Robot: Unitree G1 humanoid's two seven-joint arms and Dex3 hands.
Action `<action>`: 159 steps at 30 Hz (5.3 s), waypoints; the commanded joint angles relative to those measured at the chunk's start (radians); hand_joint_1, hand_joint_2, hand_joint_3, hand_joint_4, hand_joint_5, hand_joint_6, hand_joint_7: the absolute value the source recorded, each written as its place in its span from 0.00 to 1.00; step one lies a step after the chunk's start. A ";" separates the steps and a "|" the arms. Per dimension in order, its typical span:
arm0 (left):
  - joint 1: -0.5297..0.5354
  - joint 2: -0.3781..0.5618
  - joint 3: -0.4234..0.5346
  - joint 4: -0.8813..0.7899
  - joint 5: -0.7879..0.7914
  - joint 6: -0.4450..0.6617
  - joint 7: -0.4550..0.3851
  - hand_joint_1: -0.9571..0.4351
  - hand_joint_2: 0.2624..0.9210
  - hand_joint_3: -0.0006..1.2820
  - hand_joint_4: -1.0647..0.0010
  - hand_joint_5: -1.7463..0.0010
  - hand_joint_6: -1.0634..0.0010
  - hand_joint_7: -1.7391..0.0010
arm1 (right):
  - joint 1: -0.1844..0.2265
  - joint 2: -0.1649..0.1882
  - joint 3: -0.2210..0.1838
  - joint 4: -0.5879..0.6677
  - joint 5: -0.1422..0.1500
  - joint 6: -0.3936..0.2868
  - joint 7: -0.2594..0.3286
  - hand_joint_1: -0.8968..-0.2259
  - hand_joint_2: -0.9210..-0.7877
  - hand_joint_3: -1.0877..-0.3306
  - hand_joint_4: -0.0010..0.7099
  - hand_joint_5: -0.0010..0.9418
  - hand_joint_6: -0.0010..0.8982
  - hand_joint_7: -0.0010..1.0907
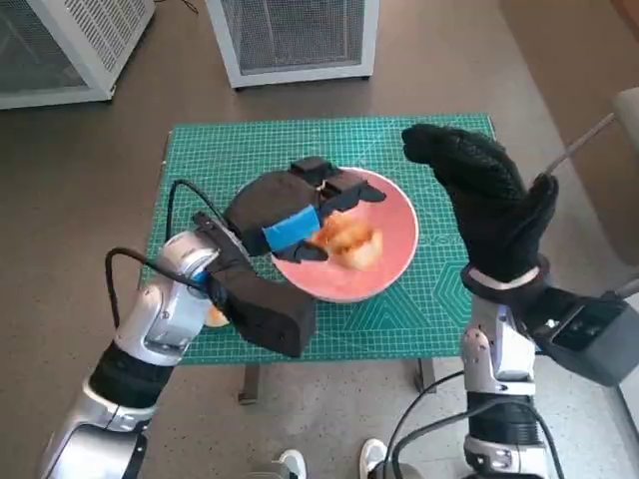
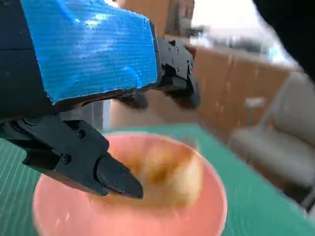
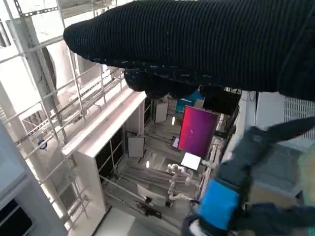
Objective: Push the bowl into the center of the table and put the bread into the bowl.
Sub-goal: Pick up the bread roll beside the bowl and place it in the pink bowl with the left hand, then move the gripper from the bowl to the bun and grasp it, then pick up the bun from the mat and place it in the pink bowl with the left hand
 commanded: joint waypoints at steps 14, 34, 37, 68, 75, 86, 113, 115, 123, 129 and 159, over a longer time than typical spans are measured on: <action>0.144 0.069 0.201 -0.296 -0.145 0.112 -0.094 0.41 0.88 0.01 0.95 1.00 0.88 0.88 | 0.047 0.008 0.005 -0.026 -0.018 0.009 -0.028 0.79 0.00 0.70 0.70 0.02 0.14 0.81; 0.523 0.268 0.536 -0.705 -0.224 0.337 -0.242 0.49 0.76 0.00 0.84 0.99 0.78 0.91 | 0.065 0.013 0.017 -0.053 -0.025 0.016 -0.056 0.78 0.00 0.71 0.71 0.03 0.15 0.80; 0.566 0.279 0.550 -0.712 -0.222 0.328 -0.239 0.49 0.75 0.00 0.84 1.00 0.77 0.93 | 0.064 0.015 0.020 -0.053 -0.029 0.014 -0.060 0.78 0.00 0.71 0.71 0.03 0.15 0.80; 0.660 0.252 0.348 -0.415 0.004 0.159 -0.058 0.45 0.79 0.00 0.86 1.00 0.74 0.99 | 0.077 0.011 0.023 -0.073 -0.043 0.039 -0.071 0.78 0.00 0.68 0.72 0.04 0.14 0.83; 0.610 0.226 0.283 -0.328 0.029 0.159 -0.038 0.46 0.79 0.00 0.86 1.00 0.74 0.99 | 0.075 0.010 0.022 -0.075 -0.046 0.048 -0.072 0.78 0.00 0.68 0.72 0.04 0.13 0.86; 0.549 0.184 0.208 -0.180 0.044 0.149 -0.003 0.50 0.80 0.00 0.84 1.00 0.70 0.99 | 0.078 0.008 0.024 -0.082 -0.050 0.056 -0.072 0.77 0.00 0.68 0.74 0.05 0.13 0.86; 0.480 0.180 0.194 0.019 0.051 -0.004 0.185 0.69 1.00 0.10 0.45 0.23 0.44 0.37 | 0.076 0.008 0.023 -0.082 -0.053 0.058 -0.078 0.77 0.00 0.68 0.75 0.08 0.14 0.87; 0.482 0.188 0.198 0.012 0.051 -0.009 0.183 0.69 1.00 0.10 0.44 0.23 0.44 0.36 | 0.076 0.010 0.025 -0.084 -0.054 0.058 -0.078 0.77 0.00 0.67 0.74 0.08 0.14 0.88; 0.486 0.221 0.230 -0.053 0.022 -0.016 0.156 0.69 1.00 0.10 0.44 0.24 0.45 0.35 | 0.075 0.009 0.026 -0.085 -0.051 0.060 -0.075 0.77 0.00 0.67 0.73 0.10 0.13 0.89; 0.473 0.248 0.297 -0.151 -0.018 0.002 0.120 0.69 1.00 0.08 0.41 0.26 0.42 0.36 | 0.074 0.007 0.024 -0.081 -0.049 0.057 -0.074 0.77 0.00 0.67 0.72 0.12 0.12 0.90; -0.010 0.014 0.165 -0.107 -0.068 -0.072 0.144 0.69 0.99 0.04 0.32 0.34 0.39 0.36 | 0.067 0.006 0.020 -0.062 -0.031 0.056 -0.046 0.75 0.01 0.66 0.40 0.61 0.10 0.95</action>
